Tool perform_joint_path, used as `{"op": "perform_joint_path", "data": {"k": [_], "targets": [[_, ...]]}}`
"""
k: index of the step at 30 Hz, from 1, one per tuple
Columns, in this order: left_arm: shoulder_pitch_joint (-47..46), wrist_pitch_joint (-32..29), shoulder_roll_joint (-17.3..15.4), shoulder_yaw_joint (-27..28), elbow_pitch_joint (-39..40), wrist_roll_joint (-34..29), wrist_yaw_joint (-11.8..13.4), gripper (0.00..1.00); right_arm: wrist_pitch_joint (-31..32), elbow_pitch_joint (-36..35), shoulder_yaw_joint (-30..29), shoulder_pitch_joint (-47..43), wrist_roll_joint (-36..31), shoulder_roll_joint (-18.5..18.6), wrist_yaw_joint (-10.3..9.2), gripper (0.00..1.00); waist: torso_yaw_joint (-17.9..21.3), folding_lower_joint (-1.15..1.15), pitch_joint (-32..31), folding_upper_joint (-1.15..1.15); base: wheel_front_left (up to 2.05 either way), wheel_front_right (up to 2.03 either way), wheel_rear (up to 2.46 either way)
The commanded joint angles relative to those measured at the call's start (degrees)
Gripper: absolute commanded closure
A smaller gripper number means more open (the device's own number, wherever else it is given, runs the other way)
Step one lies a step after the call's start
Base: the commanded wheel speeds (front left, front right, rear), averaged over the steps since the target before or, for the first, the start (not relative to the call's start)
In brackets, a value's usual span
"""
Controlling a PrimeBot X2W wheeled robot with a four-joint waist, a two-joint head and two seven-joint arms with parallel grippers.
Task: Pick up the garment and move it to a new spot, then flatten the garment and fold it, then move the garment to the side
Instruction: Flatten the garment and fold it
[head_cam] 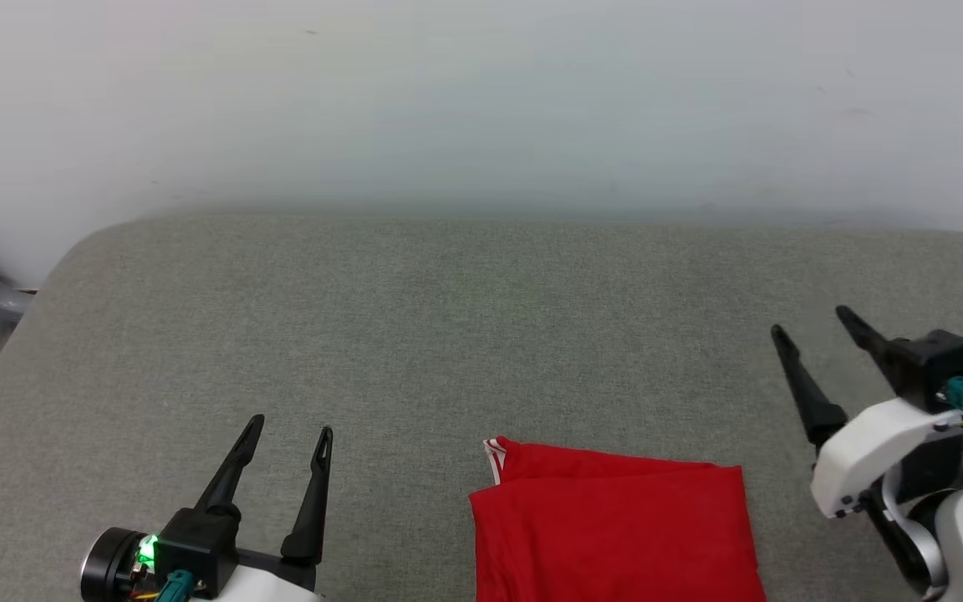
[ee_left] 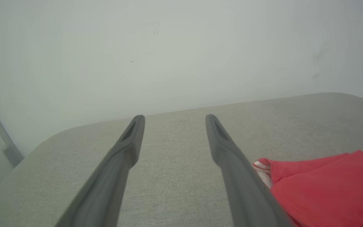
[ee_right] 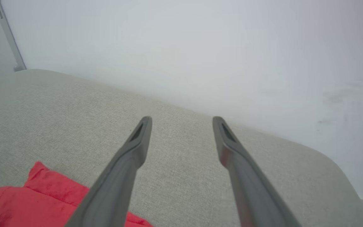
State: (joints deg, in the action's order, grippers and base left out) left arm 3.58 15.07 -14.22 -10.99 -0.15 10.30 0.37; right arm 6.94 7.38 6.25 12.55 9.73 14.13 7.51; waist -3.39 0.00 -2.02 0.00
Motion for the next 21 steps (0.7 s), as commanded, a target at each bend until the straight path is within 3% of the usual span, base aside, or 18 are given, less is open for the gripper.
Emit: {"op": "perform_joint_path", "data": {"k": [1,10,21], "targets": [[-0.32,0.13,0.31,0.06,0.12,-0.29,-0.42,0.00,-1.86,-1.93,-2.08,-1.59,-1.19,0.93,-0.05,0.00,0.47,0.00,0.29,0.00,0.00,0.00,0.00],[-0.20,0.13,1.78,0.21,-0.18,-0.31,-1.70,0.00,-7.83,-8.19,-11.94,-9.61,-3.31,-2.73,-0.05,0.00,1.48,0.00,0.83,0.00,0.00,0.00,0.00],[0.15,0.13,3.11,0.89,-0.77,-0.58,-3.05,0.00,-10.01,-9.87,-14.16,-13.79,-4.09,-7.43,-0.05,0.00,1.85,0.00,1.04,0.00,0.00,0.00,0.00]]}}
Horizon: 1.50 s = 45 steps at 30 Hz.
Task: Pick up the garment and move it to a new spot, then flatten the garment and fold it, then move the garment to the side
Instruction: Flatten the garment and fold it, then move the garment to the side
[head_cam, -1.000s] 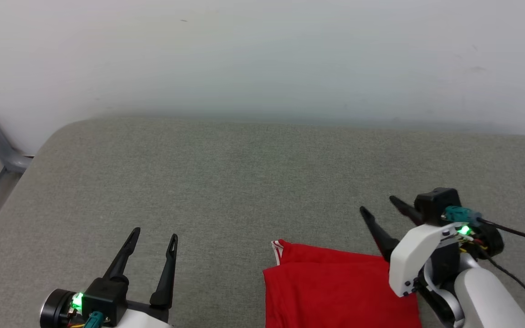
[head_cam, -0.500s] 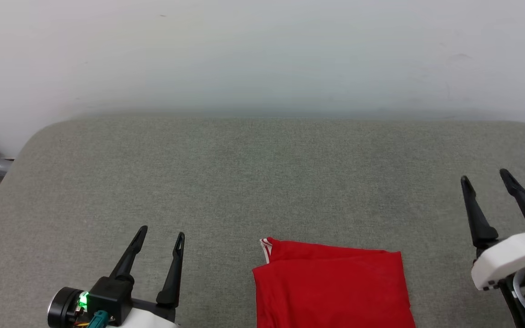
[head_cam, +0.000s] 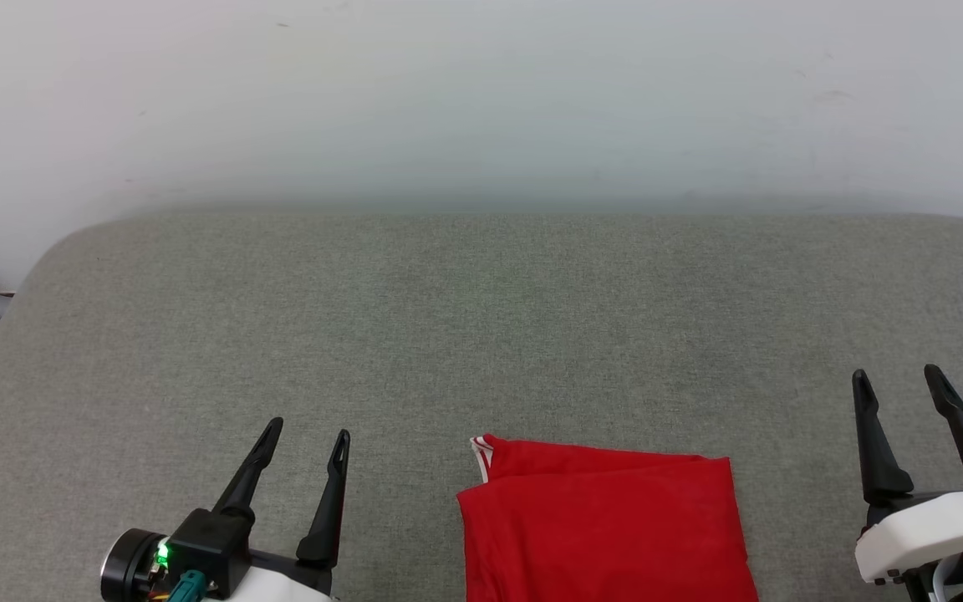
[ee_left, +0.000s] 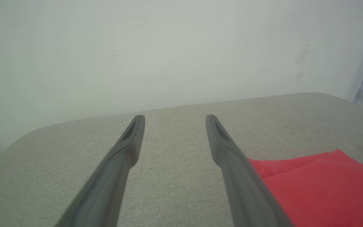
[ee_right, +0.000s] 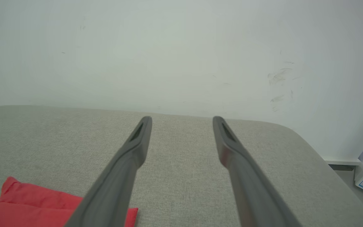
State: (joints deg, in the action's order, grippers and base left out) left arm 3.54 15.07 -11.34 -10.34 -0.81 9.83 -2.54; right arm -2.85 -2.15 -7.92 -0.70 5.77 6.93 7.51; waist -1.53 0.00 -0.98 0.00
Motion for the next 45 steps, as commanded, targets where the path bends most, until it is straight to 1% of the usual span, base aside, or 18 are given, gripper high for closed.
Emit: {"op": "perform_joint_path", "data": {"k": [1,9,13,16,22,26,28,32,36,39,44,45], "targets": [[0.08,0.13,0.28,0.33,-0.17,-0.19,-0.30,0.00,-0.18,-0.32,0.08,-0.56,-0.18,-0.34,-0.05,0.00,-0.03,0.00,-0.02,0.00,0.00,0.00,0.00],[-0.40,0.13,0.53,0.91,-0.50,-0.96,-1.09,0.00,0.74,-0.51,0.40,-0.32,0.25,-0.24,-0.05,0.00,-0.60,0.00,-0.03,0.00,0.00,0.00,0.00],[-0.35,0.13,0.79,1.08,-0.74,-1.28,-1.42,0.00,2.43,-0.26,0.91,-0.93,1.10,-0.12,-0.05,0.00,-0.99,0.00,0.21,0.00,0.00,0.00,0.00],[-0.36,0.13,0.90,1.22,-0.95,-1.65,-1.71,0.00,7.62,0.31,2.82,-2.31,2.50,0.31,-0.05,0.00,-1.32,0.00,0.37,0.00,0.00,0.00,0.00],[-0.63,0.13,1.48,1.63,-0.98,-2.07,-2.06,0.00,23.97,-1.26,7.21,-6.32,5.80,1.67,-0.05,0.00,-1.84,0.00,1.62,0.00,0.00,0.00,0.00],[-1.51,0.13,2.04,1.35,-1.15,-2.48,-2.49,0.00,32.37,-2.73,7.83,-7.44,8.53,0.17,-0.05,0.00,-2.50,0.00,2.99,0.00,0.00,0.00,0.00],[-1.97,0.13,2.21,1.17,-1.31,-2.66,-2.54,0.00,35.95,-2.74,7.80,-7.81,8.57,-0.25,-0.05,0.00,-3.05,0.00,3.76,0.00,0.00,0.00,0.00],[-3.22,0.13,2.52,1.02,-1.49,-2.98,-2.91,0.00,40.78,-1.63,5.73,-6.69,7.59,-1.81,-0.05,0.00,-4.41,0.00,5.52,0.00,0.00,0.00,0.00],[-4.28,0.13,2.77,1.10,-1.73,-3.26,-3.28,0.00,43.32,-0.18,4.58,-5.09,6.78,-2.87,-0.05,0.00,-5.80,0.00,7.11,0.00,0.00,0.00,0.00],[-4.80,0.13,2.90,1.21,-1.92,-3.51,-3.42,0.00,44.18,1.19,4.88,-4.13,6.86,-3.31,-0.05,0.00,-6.65,0.00,8.12,0.00,0.00,0.00,0.00],[-5.59,0.13,3.28,1.09,-2.04,-3.84,-3.73,0.00,45.31,4.35,7.13,-3.45,6.40,-3.60,-0.04,0.00,-7.69,0.00,9.34,0.00,0.00,0.00,0.00],[-5.72,0.13,3.34,1.11,-2.08,-3.95,-3.78,0.00,45.48,5.12,7.76,-3.39,6.27,-3.61,-0.03,0.04,-7.80,0.00,9.46,0.00,0.00,0.00,0.00]]}}
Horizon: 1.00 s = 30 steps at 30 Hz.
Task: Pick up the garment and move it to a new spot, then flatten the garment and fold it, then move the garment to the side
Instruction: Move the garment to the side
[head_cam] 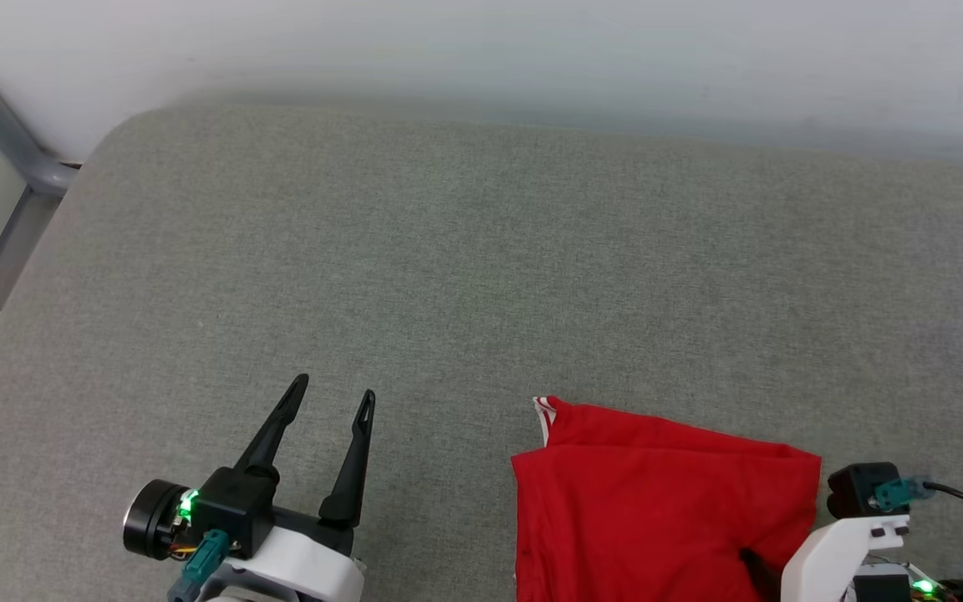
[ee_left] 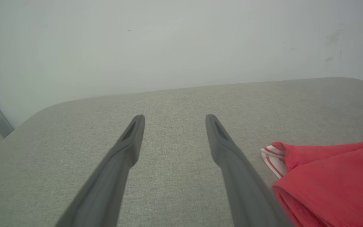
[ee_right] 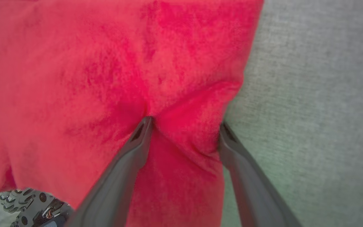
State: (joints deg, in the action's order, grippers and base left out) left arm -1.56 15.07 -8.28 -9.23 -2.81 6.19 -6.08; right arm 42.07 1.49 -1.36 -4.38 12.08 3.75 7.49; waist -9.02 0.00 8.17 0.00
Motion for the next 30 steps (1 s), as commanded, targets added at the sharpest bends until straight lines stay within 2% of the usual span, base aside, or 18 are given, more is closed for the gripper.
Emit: {"op": "perform_joint_path", "data": {"k": [1,2,3,10,16,22,23,30], "targets": [[-0.76,0.13,0.33,-0.01,-0.11,-0.40,-0.28,0.00,0.57,2.26,1.72,0.23,-0.14,-0.37,0.01,0.56,-0.39,0.00,0.42,0.00,0.00,0.00,0.00],[-0.92,0.13,0.41,-0.05,-0.12,-0.44,-0.33,0.00,0.35,2.96,2.21,0.38,-0.54,-0.12,0.06,0.89,-0.45,0.00,0.53,0.00,0.00,0.00,0.00],[-1.02,0.13,0.48,-0.07,-0.18,-0.48,-0.26,0.00,0.05,3.54,2.57,0.60,-0.95,0.25,0.06,1.00,-0.47,0.00,0.58,0.00,0.00,0.00,0.00],[-0.91,0.13,0.57,0.07,-0.80,-0.85,-0.47,0.00,-3.91,4.75,2.73,3.74,-3.17,2.07,-0.05,1.00,0.72,0.00,-0.58,0.00,0.00,0.00,0.00],[-0.02,0.13,0.35,0.00,-0.54,-1.04,-0.76,0.00,-5.94,2.19,6.31,6.95,-5.70,6.72,-0.06,1.00,3.75,0.00,-2.13,0.00,0.00,0.00,0.00],[-0.48,0.13,0.35,-1.45,0.38,-0.95,-0.94,0.00,-4.72,-0.80,12.43,10.91,-6.06,14.01,-0.05,1.00,8.19,0.00,-2.41,0.00,0.00,0.00,0.00],[-0.48,0.13,0.35,-1.45,0.38,-0.95,-0.94,0.00,-4.72,-0.80,12.43,10.91,-6.06,14.01,-0.05,1.00,8.19,0.00,-2.41,0.00,0.00,0.00,0.00],[-2.07,0.13,-0.11,-2.99,1.98,-1.53,-1.21,0.00,-2.94,-3.19,18.28,17.59,-5.88,26.16,-0.05,1.00,14.94,0.00,0.87,0.00,0.00,0.00,0.00]]}}
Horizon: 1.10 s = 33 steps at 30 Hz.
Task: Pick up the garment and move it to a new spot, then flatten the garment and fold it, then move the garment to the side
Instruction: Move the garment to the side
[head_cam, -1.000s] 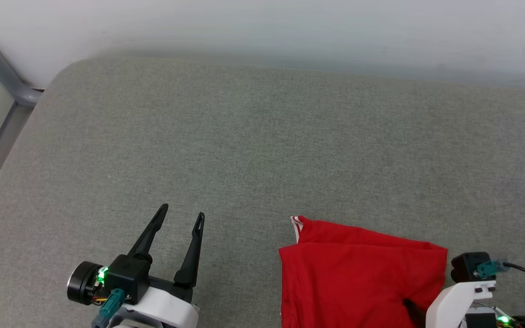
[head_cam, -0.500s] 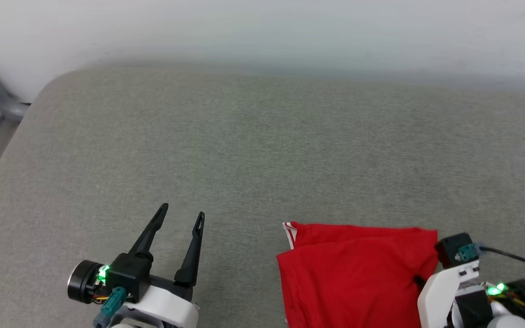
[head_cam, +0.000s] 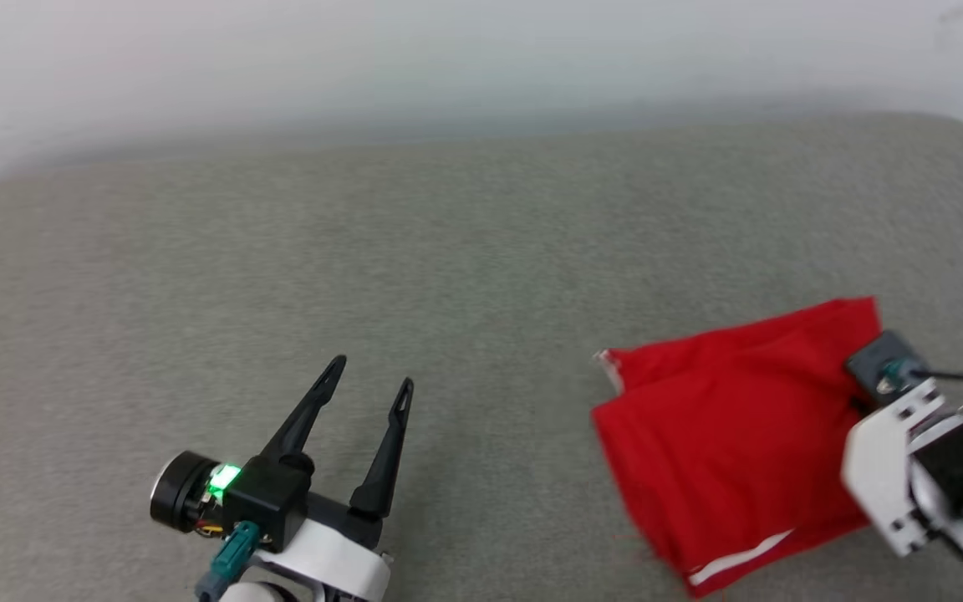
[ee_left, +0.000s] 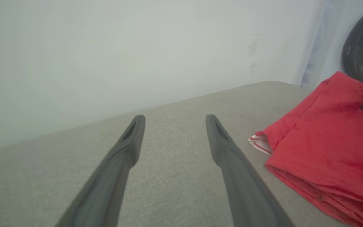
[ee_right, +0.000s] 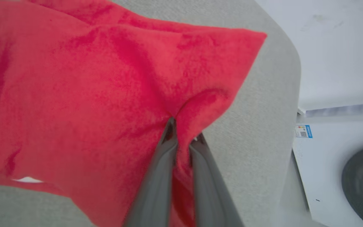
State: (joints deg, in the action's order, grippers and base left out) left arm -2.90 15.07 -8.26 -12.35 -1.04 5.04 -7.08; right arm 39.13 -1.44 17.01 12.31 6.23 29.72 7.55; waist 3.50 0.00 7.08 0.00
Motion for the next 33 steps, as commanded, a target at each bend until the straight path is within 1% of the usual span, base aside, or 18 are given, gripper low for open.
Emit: {"op": "perform_joint_path", "data": {"k": [1,3,8,9,11,13,17,22,24,27,33], "targets": [[-1.17,0.13,-0.23,-0.40,0.41,-0.47,-0.24,0.00,-0.03,-0.17,-0.09,1.82,0.08,1.83,-0.12,1.00,3.25,0.00,2.68,0.00,0.00,0.00,0.00],[-2.04,0.12,-0.73,-0.97,1.01,-0.89,-0.25,0.00,-0.36,0.36,-0.10,3.92,-0.07,5.03,-0.12,1.00,5.14,0.00,4.58,0.00,0.00,0.00,0.00],[-5.43,0.12,-2.43,-2.32,2.80,-1.76,-0.27,0.00,-2.24,4.02,-4.02,9.02,0.72,9.70,-0.12,1.00,8.89,0.00,10.67,0.00,0.00,0.00,0.00],[-7.76,0.01,-3.86,-3.28,4.22,-2.35,-0.33,0.00,-4.20,7.42,-6.64,11.61,0.88,10.66,-0.11,1.00,10.47,0.00,14.52,0.00,0.00,0.00,0.00],[-9.32,-0.29,-5.04,-3.90,5.54,-2.56,-0.31,0.00,-6.12,10.18,-8.29,13.36,0.75,11.99,-0.12,1.00,11.20,0.00,17.00,0.00,0.00,0.00,0.00],[-10.83,-0.86,-6.43,-4.36,7.29,-2.82,-0.35,0.00,-8.11,13.30,-10.08,15.09,1.27,12.37,-0.12,1.00,11.66,0.00,19.33,0.00,0.00,0.00,0.00],[-13.08,-2.94,-9.26,-4.77,11.41,-2.76,-0.39,0.00,-11.44,19.71,-12.36,17.56,-0.52,13.28,-0.12,1.00,11.97,0.00,23.29,0.00,0.00,0.00,0.00],[-14.66,-5.71,-11.30,-5.17,16.79,-1.94,-0.40,0.00,-17.27,28.06,-15.57,19.86,-2.40,14.37,-0.12,1.00,11.41,0.00,26.19,0.00,0.00,0.00,0.00],[-15.10,-6.61,-11.82,-5.15,18.70,-1.78,-0.40,0.00,-19.05,31.67,-16.75,20.70,-3.45,14.11,-0.12,1.00,11.11,0.00,27.13,0.00,0.00,0.00,0.00],[-15.38,-7.44,-12.19,-5.09,20.79,-1.47,-0.40,0.00,-22.06,36.08,-20.03,23.20,-5.30,13.74,-0.13,1.00,10.59,0.00,28.28,0.00,0.00,0.00,0.00],[-15.90,-8.33,-12.72,-5.06,23.07,-1.34,-0.19,0.00,-25.91,42.92,-23.94,27.18,-8.97,11.79,-0.12,1.00,9.51,0.00,29.78,0.00,0.00,0.00,0.00]]}}
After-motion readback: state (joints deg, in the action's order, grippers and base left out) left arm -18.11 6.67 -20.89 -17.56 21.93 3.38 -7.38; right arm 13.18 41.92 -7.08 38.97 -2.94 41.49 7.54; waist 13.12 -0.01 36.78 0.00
